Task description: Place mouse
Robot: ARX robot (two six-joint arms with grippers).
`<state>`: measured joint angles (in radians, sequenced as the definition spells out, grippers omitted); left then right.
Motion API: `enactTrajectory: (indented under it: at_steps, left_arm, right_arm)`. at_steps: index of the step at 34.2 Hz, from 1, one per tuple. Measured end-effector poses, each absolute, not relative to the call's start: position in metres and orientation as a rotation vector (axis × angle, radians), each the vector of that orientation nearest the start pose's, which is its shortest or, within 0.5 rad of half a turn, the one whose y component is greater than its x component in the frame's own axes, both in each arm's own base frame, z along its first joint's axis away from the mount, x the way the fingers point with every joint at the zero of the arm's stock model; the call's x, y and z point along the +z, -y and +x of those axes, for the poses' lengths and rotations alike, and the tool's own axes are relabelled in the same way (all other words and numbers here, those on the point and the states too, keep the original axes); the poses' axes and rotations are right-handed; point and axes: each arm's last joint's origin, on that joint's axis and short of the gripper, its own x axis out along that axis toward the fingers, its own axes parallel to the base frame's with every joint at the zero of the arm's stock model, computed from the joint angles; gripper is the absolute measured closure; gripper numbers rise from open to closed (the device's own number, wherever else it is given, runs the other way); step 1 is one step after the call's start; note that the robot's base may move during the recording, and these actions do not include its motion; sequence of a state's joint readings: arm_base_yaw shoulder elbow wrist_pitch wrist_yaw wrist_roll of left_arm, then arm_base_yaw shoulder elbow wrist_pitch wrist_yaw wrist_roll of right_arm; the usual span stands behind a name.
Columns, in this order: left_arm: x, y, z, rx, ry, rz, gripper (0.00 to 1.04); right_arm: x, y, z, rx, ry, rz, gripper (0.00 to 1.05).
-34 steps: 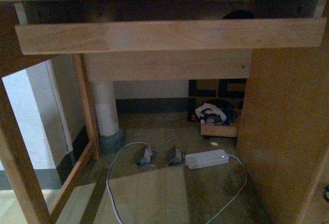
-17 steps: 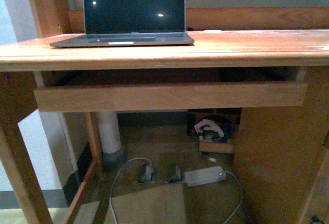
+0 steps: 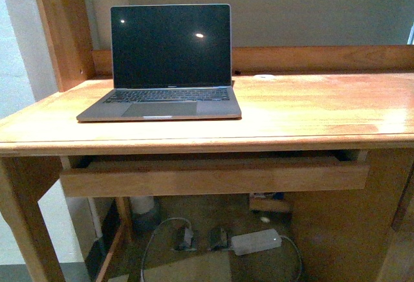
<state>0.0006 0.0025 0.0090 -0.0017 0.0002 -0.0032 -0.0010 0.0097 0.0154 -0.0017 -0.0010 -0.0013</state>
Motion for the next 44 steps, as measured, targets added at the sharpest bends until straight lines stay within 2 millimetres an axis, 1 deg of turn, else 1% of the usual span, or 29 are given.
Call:
enactTrajectory:
  at_steps: [5,7,8,10,13,15,17,18,21,24,27,28,30,36,38,40,41,44]
  left_arm:
    - [0.167,0.000,0.098,-0.003,0.013,-0.003,0.07]
    - [0.175,0.002,0.104,-0.026,0.059,-0.022,0.07]
    - [0.177,0.002,0.109,-0.039,0.052,-0.033,0.07]
    - [0.179,0.003,0.120,-0.062,0.031,-0.073,0.07]
    - [0.184,0.007,0.143,-0.099,0.010,-0.160,0.07]
    - [0.190,0.010,0.161,-0.122,0.021,-0.230,0.07]
    - [0.191,0.012,0.180,-0.148,0.009,-0.310,0.07]
    - [0.188,0.013,0.191,-0.167,-0.022,-0.363,0.07]
    - [0.175,0.015,0.214,-0.207,-0.113,-0.536,0.07]
    - [0.163,0.018,0.233,-0.245,-0.160,-0.715,0.07]
    - [0.153,0.023,0.247,-0.271,-0.164,-0.853,0.07]
    - [0.148,0.023,0.248,-0.261,-0.180,-0.884,0.07]
    - [0.142,0.023,0.248,-0.244,-0.214,-0.927,0.07]
    - [0.144,0.023,0.247,-0.244,-0.205,-0.968,0.07]
    - [0.143,0.023,0.250,-0.245,-0.208,-0.977,0.07]
    - [0.142,0.023,0.261,-0.256,-0.193,-0.992,0.07]
    - [0.139,0.022,0.271,-0.249,-0.190,-1.005,0.07]
    - [0.124,0.019,0.285,-0.215,-0.224,-1.051,0.07]
  right_arm:
    - [0.168,0.000,0.097,0.000,0.003,-0.001,0.07]
    - [0.168,0.000,0.097,0.000,0.003,-0.001,0.07]
    - [0.168,0.000,0.097,0.001,0.004,-0.001,0.07]
    - [0.168,0.000,0.097,0.000,0.003,-0.001,0.07]
    - [0.168,0.000,0.097,0.000,0.003,-0.001,0.07]
    - [0.168,0.000,0.097,0.000,0.003,-0.001,0.07]
    - [0.168,0.000,0.097,0.000,0.003,-0.001,0.07]
    - [0.168,0.000,0.097,0.000,0.003,-0.001,0.07]
    - [0.168,0.000,0.097,0.000,0.003,-0.001,0.07]
    - [0.168,0.000,0.097,0.000,0.003,-0.001,0.07]
    - [0.168,0.000,0.097,0.000,0.003,-0.001,0.07]
    - [0.168,0.000,0.097,0.000,0.003,-0.001,0.07]
    - [0.168,0.000,0.097,0.000,0.003,-0.001,0.07]
    - [0.168,0.000,0.097,0.000,0.003,-0.001,0.07]
    - [0.168,0.000,0.097,0.000,0.003,-0.001,0.07]
    - [0.168,0.000,0.097,0.000,0.003,-0.001,0.07]
    - [0.168,0.000,0.097,0.000,0.003,-0.001,0.07]
    - [0.168,0.000,0.097,0.000,0.003,-0.001,0.07]
